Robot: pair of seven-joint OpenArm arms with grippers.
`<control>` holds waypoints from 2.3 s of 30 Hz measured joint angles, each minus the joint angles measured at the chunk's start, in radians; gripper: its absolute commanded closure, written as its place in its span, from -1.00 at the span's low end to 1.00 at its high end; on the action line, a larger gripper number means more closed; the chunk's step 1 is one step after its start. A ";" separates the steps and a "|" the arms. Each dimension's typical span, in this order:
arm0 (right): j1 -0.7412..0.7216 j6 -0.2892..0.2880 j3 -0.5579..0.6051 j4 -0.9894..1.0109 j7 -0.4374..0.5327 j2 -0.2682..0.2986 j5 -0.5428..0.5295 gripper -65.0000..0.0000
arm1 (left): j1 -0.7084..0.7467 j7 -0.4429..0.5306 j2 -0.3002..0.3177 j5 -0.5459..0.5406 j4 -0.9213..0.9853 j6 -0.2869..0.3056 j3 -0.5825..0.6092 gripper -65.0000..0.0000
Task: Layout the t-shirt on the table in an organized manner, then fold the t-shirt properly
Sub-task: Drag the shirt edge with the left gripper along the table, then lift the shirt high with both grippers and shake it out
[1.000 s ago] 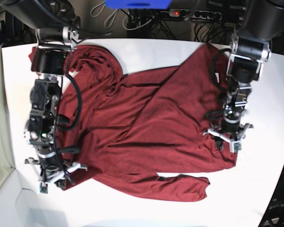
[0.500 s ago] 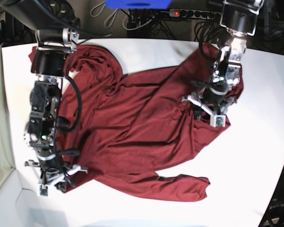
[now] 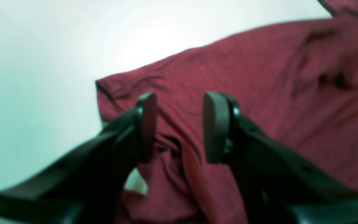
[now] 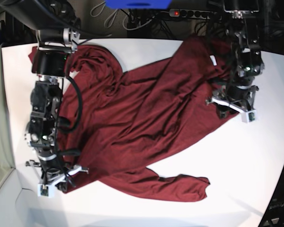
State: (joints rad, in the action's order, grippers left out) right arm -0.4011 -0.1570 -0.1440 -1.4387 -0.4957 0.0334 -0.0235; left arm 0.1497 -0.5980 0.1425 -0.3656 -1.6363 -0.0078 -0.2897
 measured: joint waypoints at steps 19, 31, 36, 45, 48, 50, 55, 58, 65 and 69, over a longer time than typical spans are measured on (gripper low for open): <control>-0.005 0.000 0.002 0.000 0.000 0.000 0.000 1.00 | -0.259 0.078 0.010 0.051 0.472 0.012 -0.063 0.26; -0.005 0.000 0.006 0.001 -0.002 0.003 0.000 1.00 | -0.476 0.438 0.027 0.298 0.909 0.035 -0.063 0.97; -0.005 0.000 0.006 0.001 -0.001 0.003 0.000 1.00 | -0.552 0.437 0.026 0.340 0.987 0.042 -0.071 0.99; -0.006 -0.001 0.007 -0.001 -0.001 0.002 0.000 1.00 | -0.726 0.256 0.045 0.345 1.020 0.060 -0.064 0.99; -0.029 0.000 0.005 0.000 -0.007 0.003 0.000 1.00 | -0.797 0.258 0.069 0.342 1.014 0.062 -0.062 0.99; -0.040 0.000 0.003 -0.001 0.000 0.006 0.001 1.00 | -0.833 0.261 0.079 0.338 0.980 0.062 -0.062 0.99; -0.033 0.000 0.002 -0.001 -0.008 0.003 0.000 1.00 | -0.866 0.190 0.075 0.340 0.874 0.063 -0.062 0.99; -0.033 0.000 0.000 0.000 -0.004 0.003 0.001 1.00 | -0.860 0.148 0.068 0.339 0.776 0.064 -0.062 0.99; -0.033 0.000 0.000 -0.001 -0.003 0.003 0.000 1.00 | -0.876 0.157 0.074 0.339 0.644 0.117 -0.071 0.99; -0.033 0.000 -0.019 -0.001 -0.004 0.001 0.000 1.00 | -0.856 0.131 0.070 0.338 0.533 0.128 -0.071 0.99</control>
State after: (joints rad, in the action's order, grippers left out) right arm -0.4343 -0.1574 -0.1627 -1.4399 -0.4995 0.0341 -0.0235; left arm -0.7063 -0.4667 0.2123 -0.0273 -1.1038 0.1204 -0.3603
